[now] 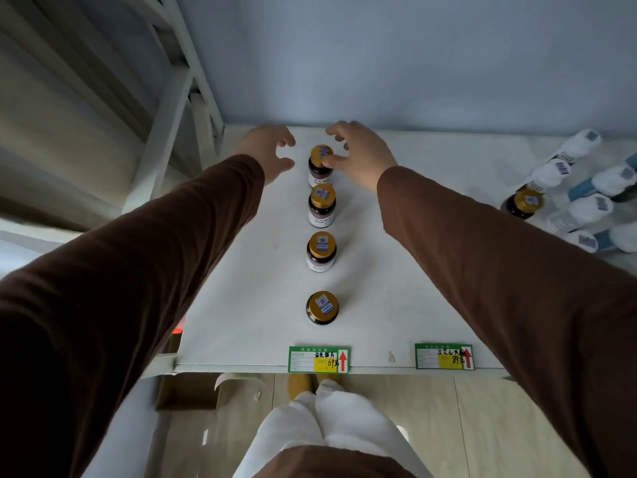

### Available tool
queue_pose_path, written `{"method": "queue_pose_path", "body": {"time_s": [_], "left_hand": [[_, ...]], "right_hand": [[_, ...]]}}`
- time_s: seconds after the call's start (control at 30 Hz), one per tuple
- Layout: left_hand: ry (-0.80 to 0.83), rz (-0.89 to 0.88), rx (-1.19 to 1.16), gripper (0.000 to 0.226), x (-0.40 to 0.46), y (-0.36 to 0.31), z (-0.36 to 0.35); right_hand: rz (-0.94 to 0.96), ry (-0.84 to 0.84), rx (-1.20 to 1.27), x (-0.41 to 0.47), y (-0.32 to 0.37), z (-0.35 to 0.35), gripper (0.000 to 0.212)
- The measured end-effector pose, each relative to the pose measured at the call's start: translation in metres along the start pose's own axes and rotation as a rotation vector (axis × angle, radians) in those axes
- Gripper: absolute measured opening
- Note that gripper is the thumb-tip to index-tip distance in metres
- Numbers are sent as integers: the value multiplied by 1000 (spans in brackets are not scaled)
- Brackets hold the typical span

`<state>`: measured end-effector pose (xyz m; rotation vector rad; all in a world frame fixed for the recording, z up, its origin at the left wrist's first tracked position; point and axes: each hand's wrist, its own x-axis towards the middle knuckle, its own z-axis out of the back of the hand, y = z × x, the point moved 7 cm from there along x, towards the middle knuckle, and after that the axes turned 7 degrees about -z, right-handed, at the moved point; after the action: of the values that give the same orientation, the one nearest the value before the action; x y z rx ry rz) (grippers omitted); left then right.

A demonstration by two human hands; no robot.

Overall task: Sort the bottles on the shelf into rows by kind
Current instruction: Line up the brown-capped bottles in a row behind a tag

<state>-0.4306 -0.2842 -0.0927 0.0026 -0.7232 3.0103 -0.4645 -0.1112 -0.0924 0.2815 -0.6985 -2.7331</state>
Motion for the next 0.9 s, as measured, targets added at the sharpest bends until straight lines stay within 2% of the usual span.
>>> {"method": "queue_pose_path", "body": {"time_s": [0.17, 0.47, 0.63, 0.77, 0.9], "left_hand": [[-28, -177, 60, 30, 14, -63, 9], [42, -335, -55, 33, 15, -194, -50], [113, -283, -87, 35, 19, -243, -111], [159, -155, -163, 36, 24, -270, -165], [187, -17, -265, 45, 24, -291, -218]], "right_hand": [[-3, -150, 5, -38, -27, 47, 37], [-89, -198, -110, -108, -141, 138, 31], [-136, -149, -105, -123, -214, 164, 28], [-92, 15, -115, -126, -259, 161, 32], [-7, 151, -154, -127, -282, 153, 44]]}}
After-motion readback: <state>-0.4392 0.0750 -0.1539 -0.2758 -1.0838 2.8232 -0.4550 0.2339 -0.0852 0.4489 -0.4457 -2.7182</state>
